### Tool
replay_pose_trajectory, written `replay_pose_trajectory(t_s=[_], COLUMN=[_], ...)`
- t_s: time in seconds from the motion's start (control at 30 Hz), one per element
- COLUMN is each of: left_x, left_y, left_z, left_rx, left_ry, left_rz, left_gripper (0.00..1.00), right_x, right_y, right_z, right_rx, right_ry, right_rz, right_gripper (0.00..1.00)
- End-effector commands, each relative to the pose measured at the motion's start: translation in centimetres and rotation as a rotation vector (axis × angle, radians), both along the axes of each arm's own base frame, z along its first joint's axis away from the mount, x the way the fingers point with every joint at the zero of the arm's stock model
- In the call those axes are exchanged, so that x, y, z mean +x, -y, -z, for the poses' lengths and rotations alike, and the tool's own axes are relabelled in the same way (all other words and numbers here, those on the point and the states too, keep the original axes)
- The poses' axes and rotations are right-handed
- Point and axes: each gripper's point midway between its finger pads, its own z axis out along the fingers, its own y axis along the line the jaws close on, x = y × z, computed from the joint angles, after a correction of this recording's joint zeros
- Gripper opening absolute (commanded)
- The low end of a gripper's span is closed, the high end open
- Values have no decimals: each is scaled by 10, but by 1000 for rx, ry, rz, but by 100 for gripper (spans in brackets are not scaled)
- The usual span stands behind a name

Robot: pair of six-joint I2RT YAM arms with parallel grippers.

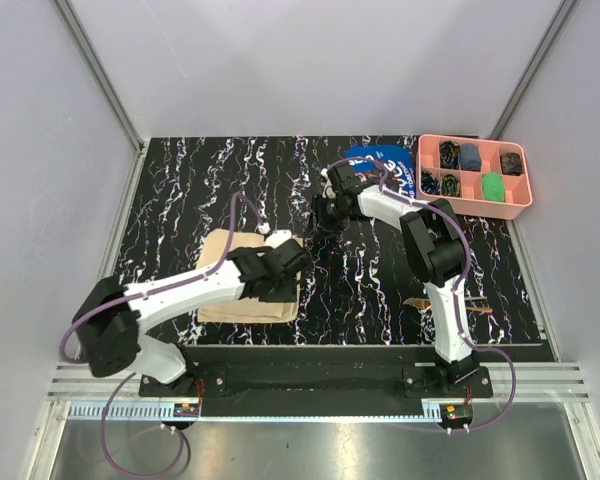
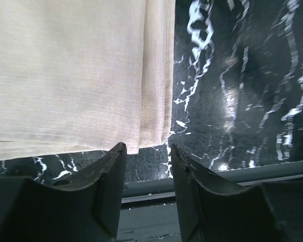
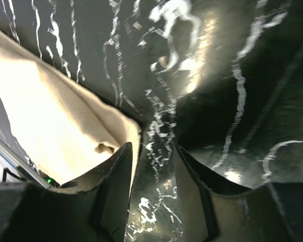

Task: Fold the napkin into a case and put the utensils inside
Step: Smooth out the lower triangle-folded napkin at the center of the board.

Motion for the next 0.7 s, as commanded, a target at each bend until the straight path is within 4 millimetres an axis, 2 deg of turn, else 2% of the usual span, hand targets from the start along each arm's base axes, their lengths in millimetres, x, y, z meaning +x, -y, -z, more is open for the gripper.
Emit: replay_pose_trajectory(t_s=[0.0,0.07,0.2,0.4,0.57,0.67], left_x=[-10,-13,-15,-17,-14,-12], left_y=[12,12,7,0,-6,-8], left_z=[30,35,46,60,59,62], left_rx=[26,49,92,142,147,170], left_ry=[-81,-81,-80,-92,-65,-59], left_rz=[46,53,40,36,15,18], left_gripper=[42,42,44,44,43,36], right_x=[-4,-4,-3,1,-1,-2], right_y=[-23,-27,-37,-43,-38,-37], right_z=[-22,-17,-19,-23,-28,-33], right_rx=[3,1,14,25,12,17], right_ry=[67,62,72,84,98,103], right_rz=[-74,-83,-100,-99,-97,-97], right_gripper=[46,45,42,44,47,48])
